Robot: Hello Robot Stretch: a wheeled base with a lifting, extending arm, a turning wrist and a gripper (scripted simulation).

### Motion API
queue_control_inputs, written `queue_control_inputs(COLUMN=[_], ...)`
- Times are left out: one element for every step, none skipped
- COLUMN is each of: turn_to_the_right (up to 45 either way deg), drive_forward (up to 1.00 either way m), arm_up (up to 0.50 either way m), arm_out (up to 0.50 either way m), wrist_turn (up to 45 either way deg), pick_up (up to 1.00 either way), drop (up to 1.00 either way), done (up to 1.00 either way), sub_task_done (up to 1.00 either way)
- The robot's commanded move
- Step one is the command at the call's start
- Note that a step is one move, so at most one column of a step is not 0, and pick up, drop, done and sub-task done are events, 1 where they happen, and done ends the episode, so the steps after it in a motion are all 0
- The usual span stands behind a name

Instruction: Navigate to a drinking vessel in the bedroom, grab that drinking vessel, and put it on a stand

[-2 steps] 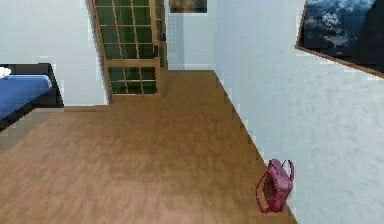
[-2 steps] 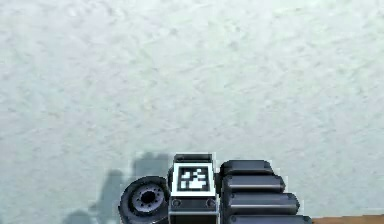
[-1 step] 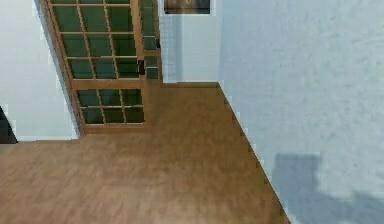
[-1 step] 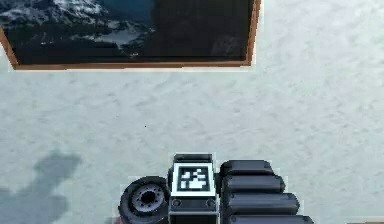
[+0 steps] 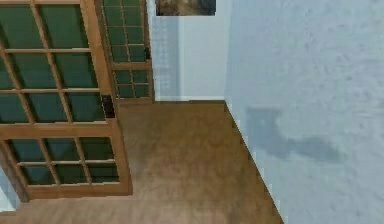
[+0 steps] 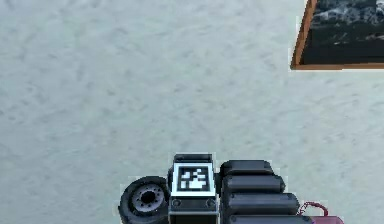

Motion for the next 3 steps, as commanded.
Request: queue_control_inputs(turn_to_the_right=[-3.0,0.0,0.0], drive_forward=[0.0,1.0,0.65], arm_up=[0.0,0.0,0.0], arm_out=[0.0,0.0,0.0], wrist_turn=[0.0,0.0,0.0], pick_up=[0.0,0.0,0.0], drop=[0.0,0.0,0.0], done=[0.0,0.0,0.0], sub_task_done=[0.0,0.0,0.0])
